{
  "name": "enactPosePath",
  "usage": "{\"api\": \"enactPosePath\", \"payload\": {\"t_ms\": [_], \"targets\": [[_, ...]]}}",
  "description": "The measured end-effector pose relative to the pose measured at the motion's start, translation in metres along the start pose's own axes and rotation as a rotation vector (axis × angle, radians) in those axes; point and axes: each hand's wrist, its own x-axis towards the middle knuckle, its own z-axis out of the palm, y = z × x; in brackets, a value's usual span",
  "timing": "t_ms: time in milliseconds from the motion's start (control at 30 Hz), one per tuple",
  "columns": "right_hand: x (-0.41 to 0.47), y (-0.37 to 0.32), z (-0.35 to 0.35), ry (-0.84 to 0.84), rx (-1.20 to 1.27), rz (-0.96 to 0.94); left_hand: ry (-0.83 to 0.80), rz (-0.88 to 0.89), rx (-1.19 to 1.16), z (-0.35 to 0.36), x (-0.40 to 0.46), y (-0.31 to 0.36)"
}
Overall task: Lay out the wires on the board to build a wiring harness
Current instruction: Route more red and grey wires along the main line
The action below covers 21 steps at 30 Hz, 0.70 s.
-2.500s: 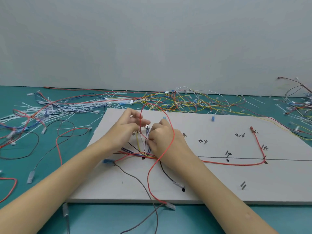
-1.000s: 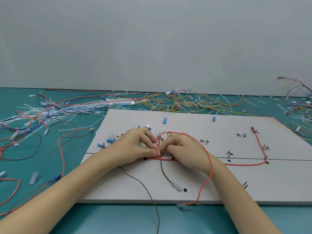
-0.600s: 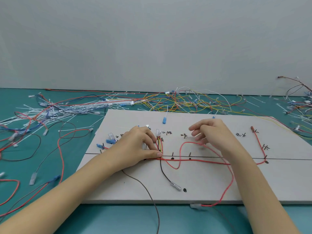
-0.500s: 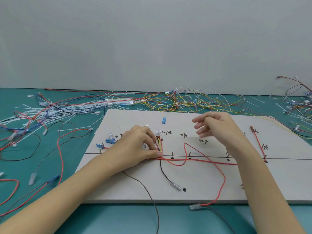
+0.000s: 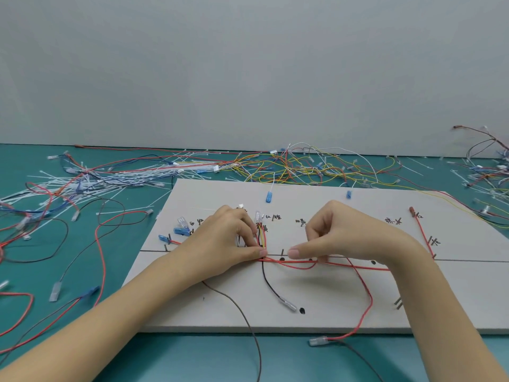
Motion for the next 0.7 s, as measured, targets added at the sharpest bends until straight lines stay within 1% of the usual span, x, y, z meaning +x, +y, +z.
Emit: {"api": "enactPosePath", "payload": {"t_ms": [167, 267, 367, 433, 567, 700], "targets": [[-0.007, 0.016, -0.013, -0.014, 0.158, 0.074, -0.011, -0.001, 0.009, -0.001, -0.001, 0.003], [-0.012, 0.031, -0.020, -0.067, 0.088, 0.149, -0.023, -0.016, 0.003, -0.003, -0.001, 0.008], [-0.015, 0.042, -0.026, -0.078, 0.106, 0.247, -0.024, -0.034, -0.001, -0.003, -0.001, 0.009], [-0.016, 0.047, -0.031, -0.056, 0.121, 0.316, -0.020, -0.038, 0.003, -0.003, -0.001, 0.009], [-0.017, 0.051, -0.036, 0.033, 0.064, 0.448, -0.015, -0.046, 0.004, -0.003, -0.002, 0.009], [-0.013, 0.053, -0.037, 0.147, 0.026, 0.524, -0.003, -0.038, 0.011, -0.001, -0.002, 0.008]]}}
